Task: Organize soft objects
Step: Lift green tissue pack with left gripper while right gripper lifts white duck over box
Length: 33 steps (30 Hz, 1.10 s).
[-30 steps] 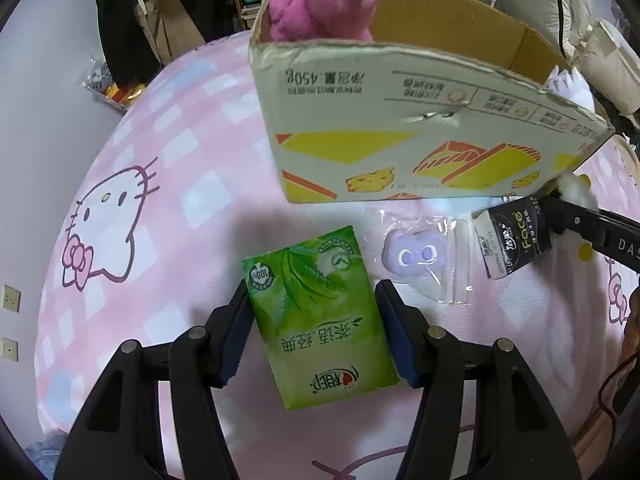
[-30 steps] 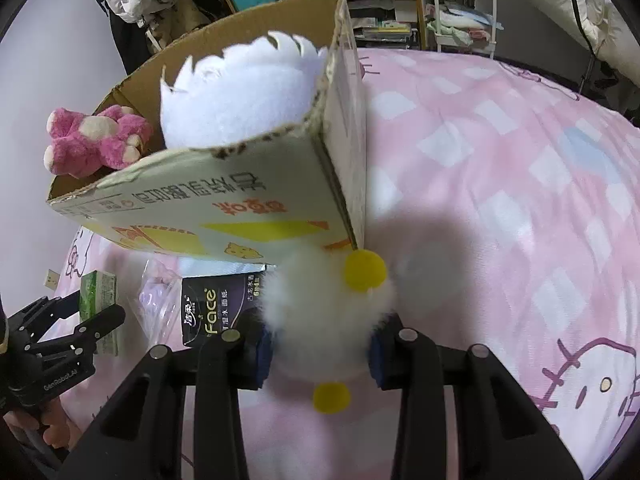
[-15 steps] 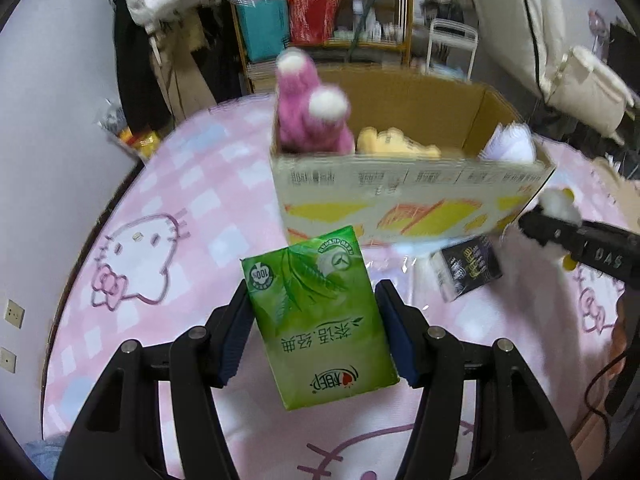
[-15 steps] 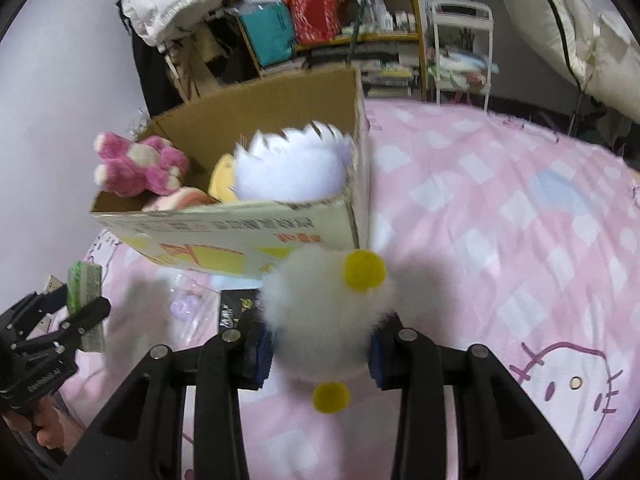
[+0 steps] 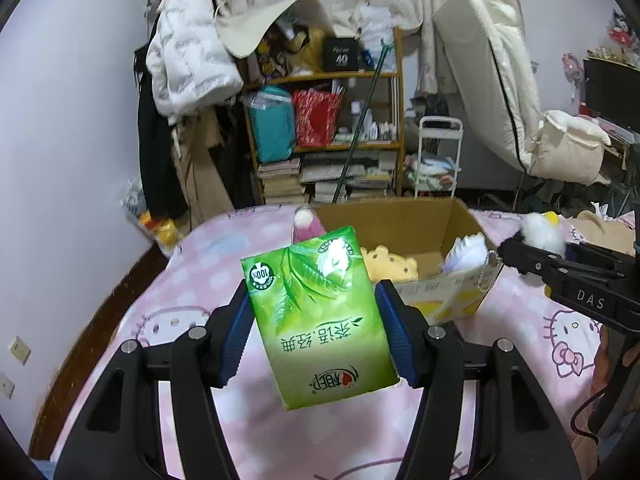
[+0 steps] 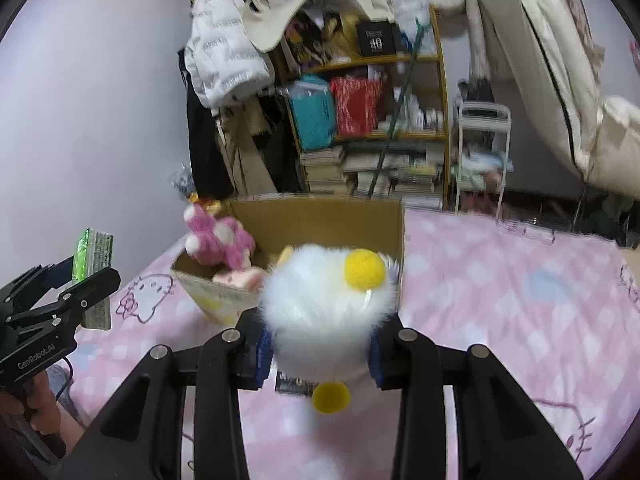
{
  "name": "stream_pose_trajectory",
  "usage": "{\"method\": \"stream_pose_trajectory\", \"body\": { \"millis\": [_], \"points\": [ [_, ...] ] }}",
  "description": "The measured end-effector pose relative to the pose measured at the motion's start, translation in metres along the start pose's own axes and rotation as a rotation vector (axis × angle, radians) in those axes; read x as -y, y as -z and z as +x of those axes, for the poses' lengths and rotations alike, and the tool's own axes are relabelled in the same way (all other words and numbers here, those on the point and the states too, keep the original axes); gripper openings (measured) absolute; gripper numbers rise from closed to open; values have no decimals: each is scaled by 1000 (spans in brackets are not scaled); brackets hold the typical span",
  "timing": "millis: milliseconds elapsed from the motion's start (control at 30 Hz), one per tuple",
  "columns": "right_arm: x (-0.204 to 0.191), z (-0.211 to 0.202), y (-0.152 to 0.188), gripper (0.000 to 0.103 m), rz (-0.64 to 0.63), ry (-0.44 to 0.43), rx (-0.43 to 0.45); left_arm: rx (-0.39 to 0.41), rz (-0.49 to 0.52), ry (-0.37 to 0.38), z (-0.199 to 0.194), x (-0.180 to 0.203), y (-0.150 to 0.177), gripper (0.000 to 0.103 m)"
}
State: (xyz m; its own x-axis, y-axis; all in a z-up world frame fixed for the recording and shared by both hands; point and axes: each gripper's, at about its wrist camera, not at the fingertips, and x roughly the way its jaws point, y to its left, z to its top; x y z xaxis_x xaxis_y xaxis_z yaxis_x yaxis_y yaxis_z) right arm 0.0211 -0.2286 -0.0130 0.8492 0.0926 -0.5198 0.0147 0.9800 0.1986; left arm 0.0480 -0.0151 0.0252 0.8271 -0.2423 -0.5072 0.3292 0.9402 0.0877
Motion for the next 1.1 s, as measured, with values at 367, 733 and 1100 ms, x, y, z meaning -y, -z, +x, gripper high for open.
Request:
{"method": "stream_pose_trajectory", "body": {
  "millis": [367,733,1100],
  "points": [
    [-12,-9,-31,39,-56,-10,105,107,32,-47,-13,-1,-37,60],
    [-12,1,-82,40,-47,-29,199,190,41,-70,-6,-7,-92,60],
    [-11,16,-104,40,-93,-10,219,234,29,-15,29,7,-111,60]
  ]
}}
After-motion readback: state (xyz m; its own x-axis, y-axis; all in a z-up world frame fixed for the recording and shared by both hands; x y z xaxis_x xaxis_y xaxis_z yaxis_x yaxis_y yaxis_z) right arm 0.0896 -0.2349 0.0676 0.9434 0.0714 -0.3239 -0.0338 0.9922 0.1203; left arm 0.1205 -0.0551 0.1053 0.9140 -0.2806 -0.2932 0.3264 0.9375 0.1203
